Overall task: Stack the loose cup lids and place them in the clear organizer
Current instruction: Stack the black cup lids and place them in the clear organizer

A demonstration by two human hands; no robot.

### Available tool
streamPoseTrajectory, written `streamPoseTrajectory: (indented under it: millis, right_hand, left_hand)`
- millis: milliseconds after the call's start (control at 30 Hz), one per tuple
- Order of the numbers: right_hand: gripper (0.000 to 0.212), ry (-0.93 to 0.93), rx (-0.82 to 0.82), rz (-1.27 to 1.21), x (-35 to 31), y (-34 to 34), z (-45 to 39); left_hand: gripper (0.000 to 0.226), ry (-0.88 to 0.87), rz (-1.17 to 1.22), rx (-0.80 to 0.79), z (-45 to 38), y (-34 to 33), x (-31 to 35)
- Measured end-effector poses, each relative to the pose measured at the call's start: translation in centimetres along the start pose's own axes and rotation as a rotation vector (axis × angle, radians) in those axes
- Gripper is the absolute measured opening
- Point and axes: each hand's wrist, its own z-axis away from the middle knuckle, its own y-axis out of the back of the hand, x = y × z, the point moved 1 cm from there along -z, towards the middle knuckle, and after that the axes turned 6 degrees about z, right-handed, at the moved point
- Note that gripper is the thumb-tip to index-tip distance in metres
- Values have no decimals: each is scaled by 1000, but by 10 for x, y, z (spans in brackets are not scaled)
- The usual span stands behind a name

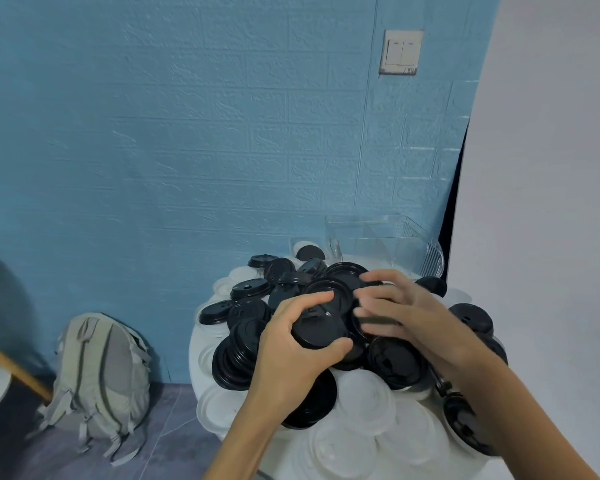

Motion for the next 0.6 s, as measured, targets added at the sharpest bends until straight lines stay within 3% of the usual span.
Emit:
streamPoseTrajectory:
  millis: [100, 267, 333, 467, 600]
  right_hand:
    - [24, 99, 181, 223, 5, 33, 17]
    - [28, 148, 389, 459, 44, 84, 72]
    - [45, 109, 398, 556, 62, 93, 92]
    - [101, -54, 311, 653, 98, 99, 118]
    - [110, -100, 369, 832, 119, 97, 123]
  left_hand:
    - [54, 2, 2, -15, 3, 3, 0]
    - [53, 24, 16, -35, 7, 7, -2]
    - [55, 39, 22, -48, 8, 6, -3]
    - [56, 46, 16, -55, 9, 2, -2]
    - [55, 43, 14, -61, 11, 0, -1]
